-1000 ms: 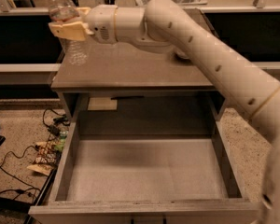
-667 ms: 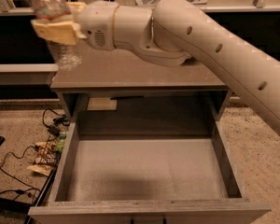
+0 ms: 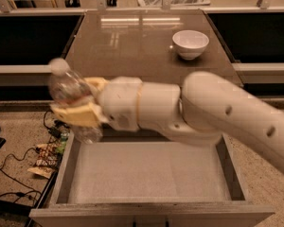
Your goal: Place water bottle into top drawer
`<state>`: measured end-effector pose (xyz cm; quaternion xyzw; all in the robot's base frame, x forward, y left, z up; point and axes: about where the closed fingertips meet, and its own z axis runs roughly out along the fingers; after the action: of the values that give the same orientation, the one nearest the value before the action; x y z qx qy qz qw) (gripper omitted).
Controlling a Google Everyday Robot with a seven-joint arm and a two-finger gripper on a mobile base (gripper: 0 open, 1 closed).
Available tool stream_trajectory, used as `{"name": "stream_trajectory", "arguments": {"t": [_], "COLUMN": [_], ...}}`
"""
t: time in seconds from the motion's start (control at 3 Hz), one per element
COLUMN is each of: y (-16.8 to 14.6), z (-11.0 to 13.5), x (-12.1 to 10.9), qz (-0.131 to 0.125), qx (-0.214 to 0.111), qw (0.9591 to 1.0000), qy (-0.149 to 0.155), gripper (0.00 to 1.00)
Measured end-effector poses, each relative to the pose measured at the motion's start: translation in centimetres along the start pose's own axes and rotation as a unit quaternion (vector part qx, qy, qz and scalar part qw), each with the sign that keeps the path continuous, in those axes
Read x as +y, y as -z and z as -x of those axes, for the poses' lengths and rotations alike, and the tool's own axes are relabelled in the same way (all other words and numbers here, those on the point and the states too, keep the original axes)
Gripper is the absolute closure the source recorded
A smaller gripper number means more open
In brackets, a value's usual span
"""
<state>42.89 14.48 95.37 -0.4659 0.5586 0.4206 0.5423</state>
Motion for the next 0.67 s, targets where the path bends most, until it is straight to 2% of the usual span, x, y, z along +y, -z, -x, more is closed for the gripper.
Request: {"name": "stream_trajectory", "arguments": {"t": [0.33,0.67], "y": [6.4,10.4], "z": [-9.2,-15.3], "x": [-1.6,-4.4], "qz": [-0.060,-0.106], "qx": [0.031,0.034], "qw": [0.9973,0.9933], "qy": [-0.027,-0.030], "gripper": [1.00,1.00]}}
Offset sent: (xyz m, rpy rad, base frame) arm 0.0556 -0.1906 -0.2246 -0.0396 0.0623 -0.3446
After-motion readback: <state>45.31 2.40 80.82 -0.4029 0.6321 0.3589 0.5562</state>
